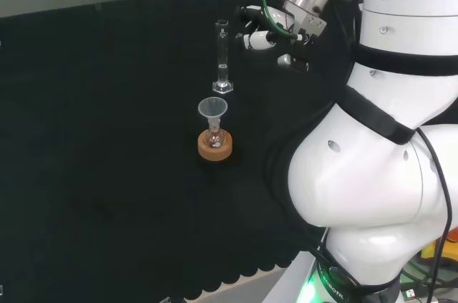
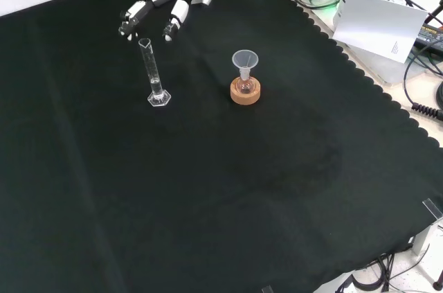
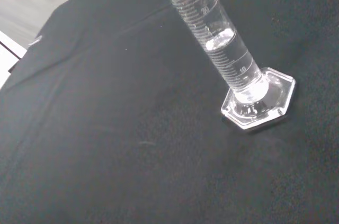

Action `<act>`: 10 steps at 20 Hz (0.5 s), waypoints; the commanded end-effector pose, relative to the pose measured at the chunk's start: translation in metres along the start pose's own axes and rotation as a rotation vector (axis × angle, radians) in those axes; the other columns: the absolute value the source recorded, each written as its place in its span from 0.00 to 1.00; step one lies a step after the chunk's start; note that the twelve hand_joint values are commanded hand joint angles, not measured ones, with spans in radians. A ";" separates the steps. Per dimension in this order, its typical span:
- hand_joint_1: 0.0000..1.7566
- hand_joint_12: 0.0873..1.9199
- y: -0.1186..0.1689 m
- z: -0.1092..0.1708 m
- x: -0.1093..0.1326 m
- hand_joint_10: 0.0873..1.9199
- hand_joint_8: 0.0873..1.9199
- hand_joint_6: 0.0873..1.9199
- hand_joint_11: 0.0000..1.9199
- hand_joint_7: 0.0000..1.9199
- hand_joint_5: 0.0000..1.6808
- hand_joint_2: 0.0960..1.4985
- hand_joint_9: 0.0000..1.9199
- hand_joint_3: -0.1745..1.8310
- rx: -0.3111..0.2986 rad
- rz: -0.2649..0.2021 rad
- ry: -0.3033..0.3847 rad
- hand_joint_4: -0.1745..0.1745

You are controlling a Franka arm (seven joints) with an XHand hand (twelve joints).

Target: Pick up the graduated cylinder.

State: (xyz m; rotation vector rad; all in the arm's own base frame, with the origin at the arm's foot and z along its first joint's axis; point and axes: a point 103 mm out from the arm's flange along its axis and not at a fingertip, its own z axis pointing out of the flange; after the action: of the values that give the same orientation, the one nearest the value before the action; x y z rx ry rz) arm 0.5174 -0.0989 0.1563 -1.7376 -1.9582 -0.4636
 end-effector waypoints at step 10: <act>0.52 0.67 0.028 0.033 -0.017 0.27 0.28 0.00 0.17 0.16 0.26 0.68 0.28 0.00 -0.034 -0.150 0.206 0.39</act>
State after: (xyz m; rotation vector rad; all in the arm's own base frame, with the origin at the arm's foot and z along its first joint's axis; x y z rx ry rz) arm 0.5343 -0.0960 0.1267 -1.6135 -1.9397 -0.6288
